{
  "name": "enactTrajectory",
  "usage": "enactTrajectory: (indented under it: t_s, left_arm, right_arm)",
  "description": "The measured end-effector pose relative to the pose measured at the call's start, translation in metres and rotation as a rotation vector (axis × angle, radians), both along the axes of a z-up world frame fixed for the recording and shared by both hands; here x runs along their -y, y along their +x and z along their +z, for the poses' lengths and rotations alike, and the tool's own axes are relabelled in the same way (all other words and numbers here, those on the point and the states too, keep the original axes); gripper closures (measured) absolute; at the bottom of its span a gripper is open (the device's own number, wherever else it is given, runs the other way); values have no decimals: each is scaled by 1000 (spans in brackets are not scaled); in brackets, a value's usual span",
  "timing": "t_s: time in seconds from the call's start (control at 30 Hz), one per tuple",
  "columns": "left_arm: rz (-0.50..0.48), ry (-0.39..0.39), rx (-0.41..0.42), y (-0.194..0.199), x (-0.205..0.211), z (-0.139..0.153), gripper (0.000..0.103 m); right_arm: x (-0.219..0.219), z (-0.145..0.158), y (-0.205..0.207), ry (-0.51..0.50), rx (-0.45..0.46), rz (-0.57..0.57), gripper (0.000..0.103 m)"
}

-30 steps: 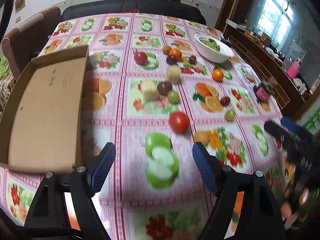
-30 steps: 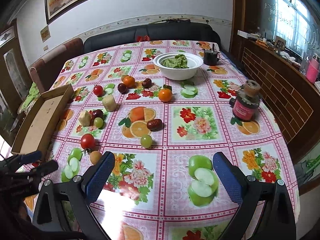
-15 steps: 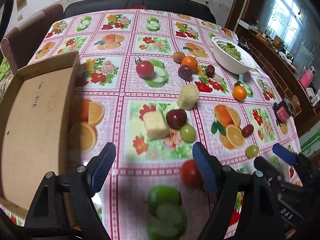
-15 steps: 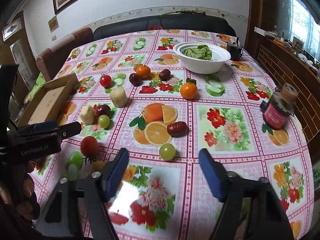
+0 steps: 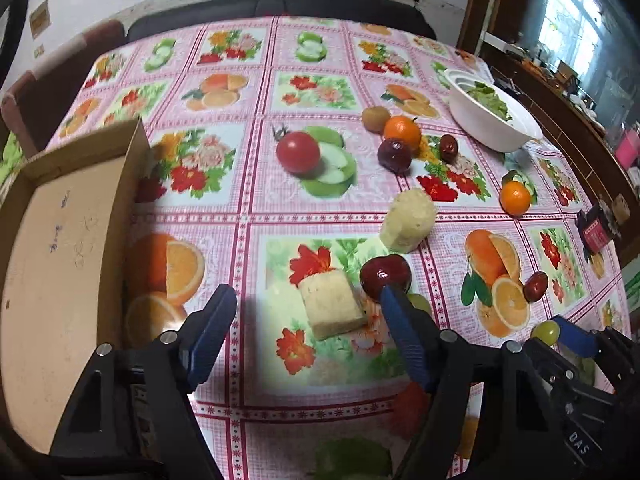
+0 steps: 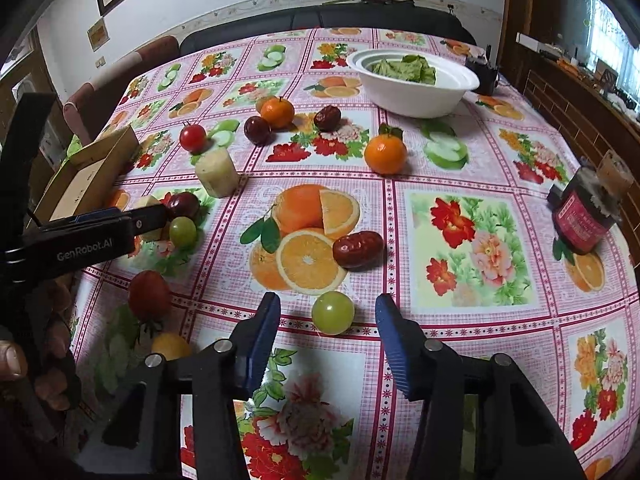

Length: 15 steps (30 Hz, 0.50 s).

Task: Organize fruits
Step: 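Grasp the cream cube with the left tool while the right tool grasps a green grape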

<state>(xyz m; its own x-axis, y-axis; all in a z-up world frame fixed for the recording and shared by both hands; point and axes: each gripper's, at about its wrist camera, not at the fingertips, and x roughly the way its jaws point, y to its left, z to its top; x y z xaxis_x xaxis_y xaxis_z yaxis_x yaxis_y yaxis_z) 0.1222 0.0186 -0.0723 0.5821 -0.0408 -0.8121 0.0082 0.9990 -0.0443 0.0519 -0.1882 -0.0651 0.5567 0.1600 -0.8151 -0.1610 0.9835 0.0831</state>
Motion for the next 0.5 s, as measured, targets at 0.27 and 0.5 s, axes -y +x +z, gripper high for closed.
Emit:
enactTrajectory:
  t_s: [0.27,0.5]
  left_arm:
    - [-47,-45,14,-1,0,6,77]
    - [-70,-71,17,-20,-4,11,77]
  right_arm:
    - [4,-4,4,23,-17,-1,81]
    - [11,9,-8,54,15,-8,81]
